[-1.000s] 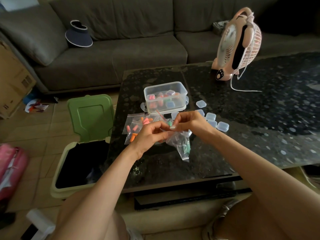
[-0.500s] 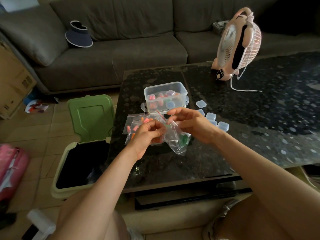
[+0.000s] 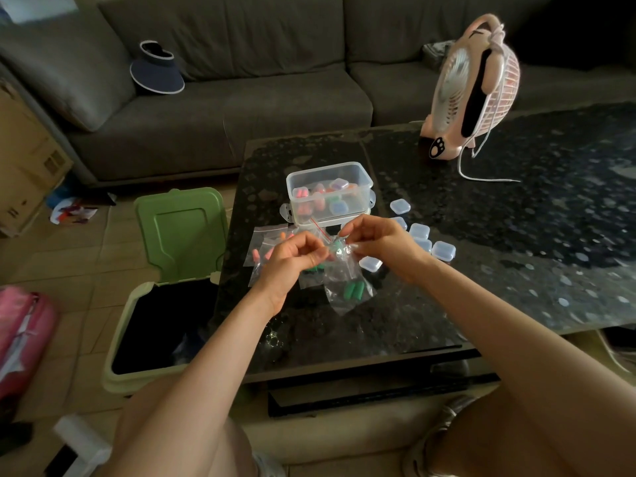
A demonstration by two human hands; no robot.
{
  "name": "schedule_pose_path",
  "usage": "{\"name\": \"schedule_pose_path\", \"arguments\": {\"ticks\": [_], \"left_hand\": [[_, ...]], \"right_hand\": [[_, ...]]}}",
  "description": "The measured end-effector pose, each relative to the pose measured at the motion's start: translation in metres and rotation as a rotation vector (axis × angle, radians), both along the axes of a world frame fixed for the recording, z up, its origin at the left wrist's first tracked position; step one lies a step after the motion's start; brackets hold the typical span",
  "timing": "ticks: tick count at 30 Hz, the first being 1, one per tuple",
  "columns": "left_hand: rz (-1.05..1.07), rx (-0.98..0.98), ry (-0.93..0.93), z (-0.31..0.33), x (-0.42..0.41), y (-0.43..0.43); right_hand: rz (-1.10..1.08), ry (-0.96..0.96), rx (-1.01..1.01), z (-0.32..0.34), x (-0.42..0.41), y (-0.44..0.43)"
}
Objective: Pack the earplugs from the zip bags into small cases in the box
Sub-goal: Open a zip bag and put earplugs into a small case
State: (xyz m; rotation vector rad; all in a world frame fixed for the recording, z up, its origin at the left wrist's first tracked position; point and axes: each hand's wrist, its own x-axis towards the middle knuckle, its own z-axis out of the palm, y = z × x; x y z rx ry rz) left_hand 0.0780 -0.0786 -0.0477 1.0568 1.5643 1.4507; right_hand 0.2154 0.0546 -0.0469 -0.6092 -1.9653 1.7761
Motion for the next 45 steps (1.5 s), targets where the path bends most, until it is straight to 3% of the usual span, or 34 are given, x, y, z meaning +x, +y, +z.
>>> {"name": "schedule_pose_path", "arguments": {"ticks": [5, 10, 14, 17, 21, 25, 33, 39, 45], "left_hand": [[0.04, -0.017, 0.215, -0.006, -0.009, 0.001], [0.062, -0.033, 0.185, -0.011, -0.013, 0.0], [0.058, -0.124, 0.145, -0.017, -0.018, -0.005], [0.045, -0.203, 0.035, -0.019, -0.016, -0.01], [0.122, -0.317, -0.245, -0.021, -0.013, -0.014], [0.163, -0.386, -0.403, -0.023, -0.008, -0.017], [0.093, -0.473, -0.327, -0.023, -0.001, -0.013], [0.109, -0.536, -0.242, -0.025, 0.001, -0.006], [0.098, -0.533, -0.204, -0.027, 0.001, -0.003]], "right_hand": [[-0.013, -0.062, -0.026, 0.002, 0.0, -0.003], [0.05, -0.323, 0.001, 0.006, 0.007, -0.007], [0.133, -0.394, -0.064, 0.005, 0.017, -0.006], [0.187, -0.342, -0.098, 0.005, 0.023, -0.009], [0.109, -0.115, -0.137, 0.009, 0.024, -0.015], [0.065, -0.107, 0.033, 0.011, 0.025, -0.018], [-0.098, -0.208, 0.247, 0.003, 0.017, -0.021], [-0.209, -0.118, 0.335, 0.011, 0.008, -0.024], [-0.188, -0.095, 0.401, 0.011, 0.005, -0.022]]}}
